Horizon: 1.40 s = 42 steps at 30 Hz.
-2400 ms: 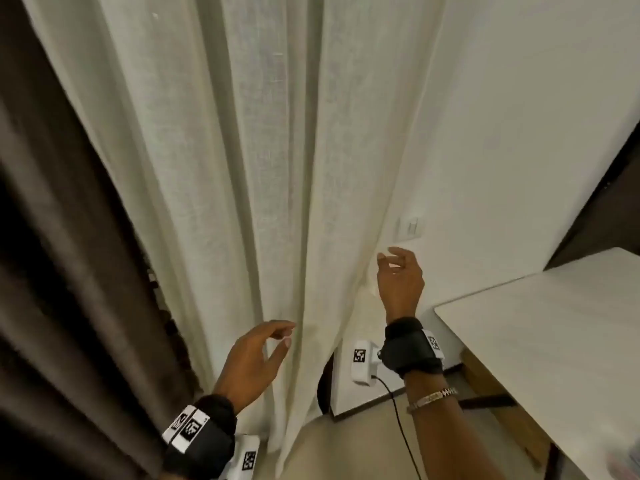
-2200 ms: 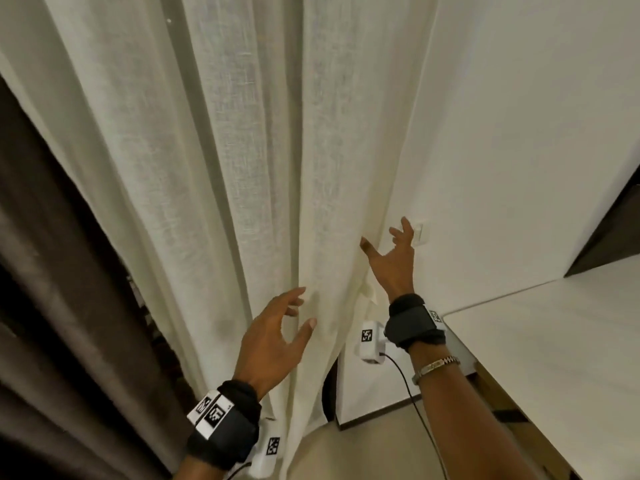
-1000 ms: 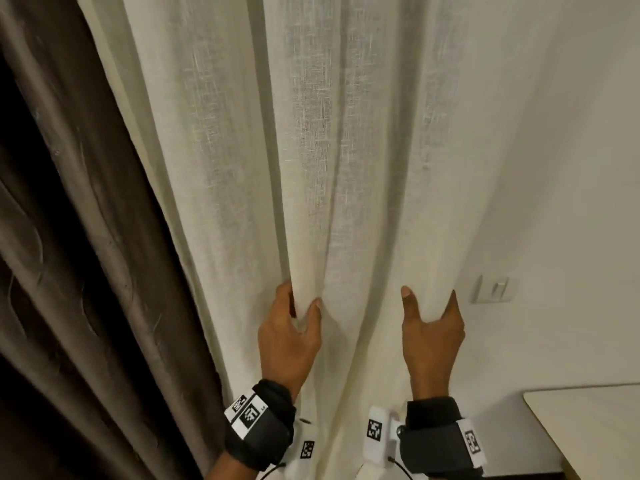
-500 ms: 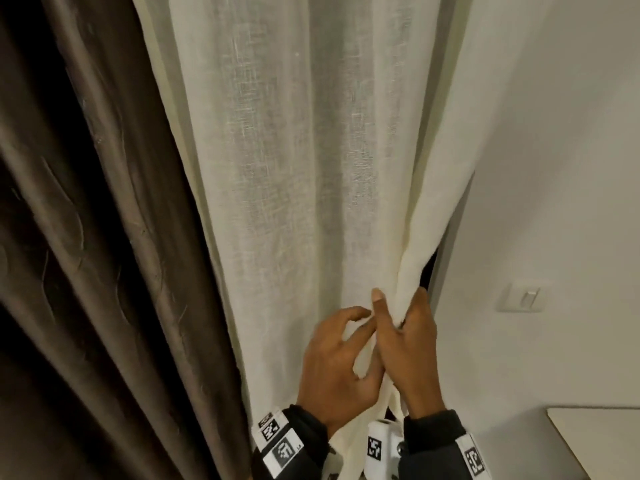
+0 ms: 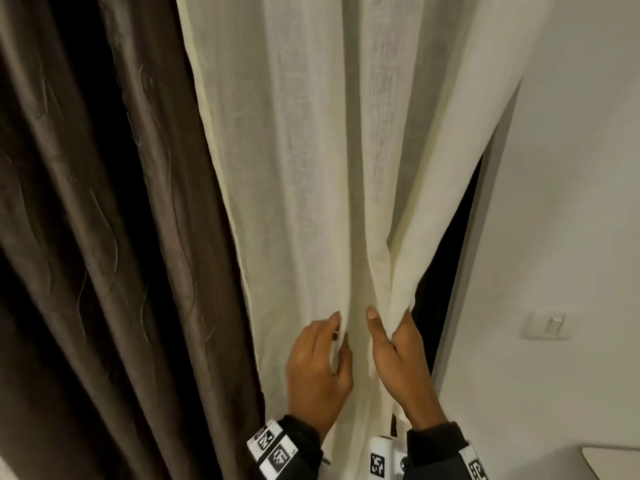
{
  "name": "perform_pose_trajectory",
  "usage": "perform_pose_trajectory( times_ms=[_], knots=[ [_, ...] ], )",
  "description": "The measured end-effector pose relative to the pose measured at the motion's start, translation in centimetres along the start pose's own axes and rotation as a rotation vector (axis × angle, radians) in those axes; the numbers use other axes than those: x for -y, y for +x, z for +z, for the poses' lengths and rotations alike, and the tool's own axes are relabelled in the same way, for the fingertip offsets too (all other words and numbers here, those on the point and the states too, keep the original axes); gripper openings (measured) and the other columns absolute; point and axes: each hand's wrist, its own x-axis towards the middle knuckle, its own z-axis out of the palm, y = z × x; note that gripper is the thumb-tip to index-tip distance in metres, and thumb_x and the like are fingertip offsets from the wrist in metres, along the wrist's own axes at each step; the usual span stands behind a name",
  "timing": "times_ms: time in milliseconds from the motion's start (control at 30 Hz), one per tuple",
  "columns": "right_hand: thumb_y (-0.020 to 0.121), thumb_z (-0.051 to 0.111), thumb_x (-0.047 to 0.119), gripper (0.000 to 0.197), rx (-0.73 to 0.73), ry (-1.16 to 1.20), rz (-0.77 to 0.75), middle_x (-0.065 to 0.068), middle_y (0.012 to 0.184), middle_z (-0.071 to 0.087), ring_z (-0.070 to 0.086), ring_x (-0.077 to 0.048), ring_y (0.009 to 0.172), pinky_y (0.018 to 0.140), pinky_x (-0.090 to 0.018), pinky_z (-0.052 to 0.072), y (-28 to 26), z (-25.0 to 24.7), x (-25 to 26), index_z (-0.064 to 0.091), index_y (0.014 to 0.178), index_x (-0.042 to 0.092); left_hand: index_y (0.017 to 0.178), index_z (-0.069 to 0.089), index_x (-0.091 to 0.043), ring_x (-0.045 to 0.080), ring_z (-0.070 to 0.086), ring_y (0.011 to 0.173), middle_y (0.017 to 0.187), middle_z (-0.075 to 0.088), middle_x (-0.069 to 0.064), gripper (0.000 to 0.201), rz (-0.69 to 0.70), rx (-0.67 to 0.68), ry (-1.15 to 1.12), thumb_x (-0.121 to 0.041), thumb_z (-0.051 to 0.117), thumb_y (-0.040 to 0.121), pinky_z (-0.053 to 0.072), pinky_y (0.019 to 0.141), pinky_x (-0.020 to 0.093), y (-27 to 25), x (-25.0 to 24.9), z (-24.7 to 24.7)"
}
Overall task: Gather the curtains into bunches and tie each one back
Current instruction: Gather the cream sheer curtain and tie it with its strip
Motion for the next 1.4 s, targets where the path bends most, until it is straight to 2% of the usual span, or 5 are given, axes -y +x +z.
perform_pose_trajectory(
  times_ms=[233, 433, 700, 833, 1400],
  knots=[
    [0.096, 0.070, 0.058, 0.041, -0.092, -0.029, 0.018, 0.016, 0.118, 0.073, 0.072, -0.004, 0.110, 0.091, -0.023, 0.059, 0.9, -0.6, -0.1, 0.060, 0.131, 0.040, 0.131, 0.070, -0.025, 0.010, 0.061, 0.118, 0.126, 0.068, -0.008, 0.036, 0.045, 0.289, -0.099, -0.020, 0.068, 0.095, 0.053, 0.101, 0.032, 0.7, -1.5, 0.4],
    [0.110, 0.053, 0.041, 0.030, -0.125, -0.094, 0.013, 0.020, 0.118, 0.066, 0.062, 0.020, 0.103, 0.085, 0.003, 0.042, 2.4, -2.5, -2.1, 0.057, 0.138, 0.032, 0.142, 0.061, -0.013, 0.030, 0.048, 0.128, 0.140, 0.050, 0.013, 0.060, -0.389, -0.422, 0.055, -0.023, 0.084, 0.087, 0.048, 0.105, 0.034, 2.6, 1.4, -2.6],
    [0.112, 0.047, 0.033, 0.039, -0.158, -0.358, -0.058, -0.012, 0.127, 0.069, 0.069, -0.034, 0.115, 0.099, -0.043, 0.059, 2.4, -0.4, -3.1, 0.059, 0.137, 0.006, 0.160, 0.038, -0.027, 0.013, 0.057, 0.139, 0.155, 0.057, -0.003, 0.049, -0.387, 0.143, -0.255, -0.034, 0.047, 0.112, 0.048, 0.114, 0.034, 2.6, 1.9, -0.9],
    [0.108, 0.047, 0.050, 0.030, 0.008, -0.287, -0.061, 0.008, 0.120, 0.071, 0.072, -0.015, 0.108, 0.095, -0.044, 0.061, -1.5, 2.7, -3.4, 0.056, 0.133, 0.036, 0.153, 0.042, -0.040, 0.001, 0.057, 0.134, 0.146, 0.058, -0.015, 0.053, -0.357, 0.565, -0.475, -0.061, 0.049, 0.105, 0.051, 0.112, 0.034, 2.3, -1.0, -0.2],
    [0.084, 0.086, 0.036, 0.039, 0.537, -0.104, 0.396, 0.009, 0.105, 0.066, 0.066, -0.012, 0.098, 0.096, -0.035, 0.055, -7.6, -4.3, -12.6, 0.065, 0.117, 0.035, 0.137, 0.066, -0.017, 0.027, 0.069, 0.121, 0.131, 0.074, 0.005, 0.050, -0.776, 0.605, -0.345, -0.043, 0.074, 0.095, 0.056, 0.107, 0.048, 0.1, 1.1, 5.4]
  ],
)
